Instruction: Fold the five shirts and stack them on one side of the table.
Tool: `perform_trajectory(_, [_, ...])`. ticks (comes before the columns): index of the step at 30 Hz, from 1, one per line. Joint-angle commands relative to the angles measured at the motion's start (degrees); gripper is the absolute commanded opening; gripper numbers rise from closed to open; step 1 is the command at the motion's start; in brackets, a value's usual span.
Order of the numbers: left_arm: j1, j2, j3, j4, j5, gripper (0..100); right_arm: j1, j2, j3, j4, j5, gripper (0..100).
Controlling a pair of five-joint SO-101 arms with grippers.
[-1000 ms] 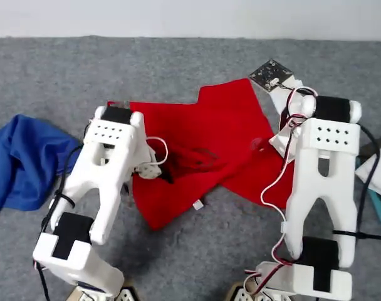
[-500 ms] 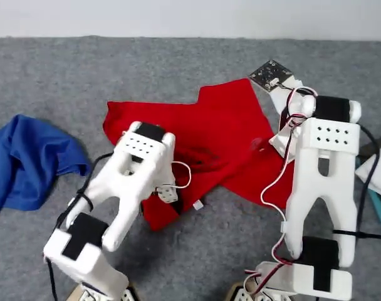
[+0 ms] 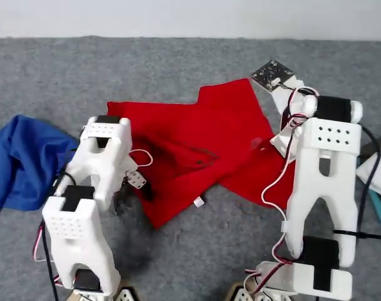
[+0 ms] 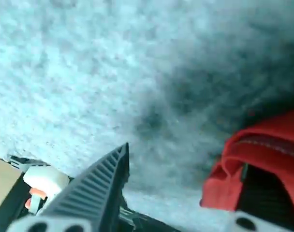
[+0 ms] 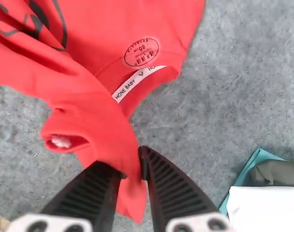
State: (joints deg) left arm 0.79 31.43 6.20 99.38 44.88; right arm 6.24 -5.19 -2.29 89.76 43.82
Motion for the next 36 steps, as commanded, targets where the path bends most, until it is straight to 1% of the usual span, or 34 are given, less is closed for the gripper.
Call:
perform_trajectory(1, [7.6, 1.7, -2.6, 1.3, 1.0, 36, -0.4, -0.2, -1.8, -0.7, -0.4, 0.8])
perform_trajectory(4, [11.0, 1.7, -4.6, 1.3, 1.0, 36, -0.4, -0.2, -1.8, -0.7, -0.4, 0.8])
perform_trajectory(7, [12.8, 1.8, -6.5, 1.3, 1.0, 36, -0.4, -0.2, -1.8, -0.7, -0.4, 0.8])
perform_trajectory(17, [12.8, 2.2, -7.8, 1.3, 1.0, 35, -0.4, -0.2, -1.8, -0.7, -0.4, 0.8])
perform_trajectory(19, [13.0, 2.2, -7.9, 1.3, 1.0, 31, -0.4, -0.2, -1.8, -0.7, -0.4, 0.8])
perform_trajectory(20, [13.1, 2.2, -7.9, 1.3, 1.0, 26, -0.4, -0.2, -1.8, -0.7, -0.4, 0.8])
perform_trajectory(24, [12.8, 2.3, -7.8, 1.3, 1.0, 0, -0.2, -0.2, -1.8, -0.6, -0.4, 0.8])
perform_trajectory(27, [13.1, 2.3, -7.7, 1.3, 1.0, 4, -0.2, -0.2, -1.8, -0.6, -0.4, 0.8])
perform_trajectory(30, [13.0, 2.6, -7.7, 1.2, 1.0, 1, -0.2, -0.5, -1.8, -0.5, -0.4, 0.8])
perform_trajectory(36, [12.6, 5.5, -7.8, 1.2, 0.9, 1, -0.2, -0.3, -1.8, 0.7, -0.4, 0.8])
